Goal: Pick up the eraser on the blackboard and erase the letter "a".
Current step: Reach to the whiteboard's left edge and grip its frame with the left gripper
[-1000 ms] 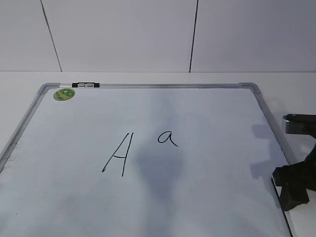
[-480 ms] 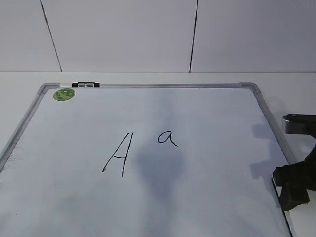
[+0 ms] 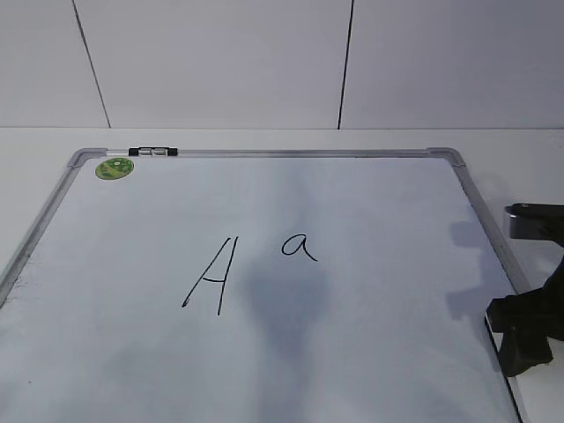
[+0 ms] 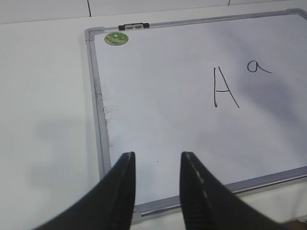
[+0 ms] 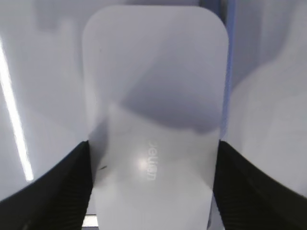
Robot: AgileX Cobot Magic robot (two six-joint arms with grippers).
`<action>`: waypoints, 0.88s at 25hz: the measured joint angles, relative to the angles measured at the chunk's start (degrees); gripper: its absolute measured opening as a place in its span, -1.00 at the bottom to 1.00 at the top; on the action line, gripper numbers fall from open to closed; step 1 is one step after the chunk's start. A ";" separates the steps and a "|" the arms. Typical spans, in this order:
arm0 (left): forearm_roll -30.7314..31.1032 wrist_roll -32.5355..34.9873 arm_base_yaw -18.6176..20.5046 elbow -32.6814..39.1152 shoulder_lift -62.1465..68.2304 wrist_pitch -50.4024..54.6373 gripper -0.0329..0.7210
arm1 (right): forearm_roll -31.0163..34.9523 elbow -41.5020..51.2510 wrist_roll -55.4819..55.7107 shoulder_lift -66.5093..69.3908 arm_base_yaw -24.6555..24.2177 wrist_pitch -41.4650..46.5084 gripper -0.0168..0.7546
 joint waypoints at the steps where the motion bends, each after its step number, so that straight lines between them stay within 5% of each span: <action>1: -0.13 0.00 0.00 0.00 0.00 0.00 -0.28 | 0.00 0.00 0.00 0.00 0.00 0.00 0.51; 22: -1.10 0.00 0.00 0.00 0.00 -0.11 -0.28 | 0.00 -1.16 0.00 0.25 0.00 2.95 0.50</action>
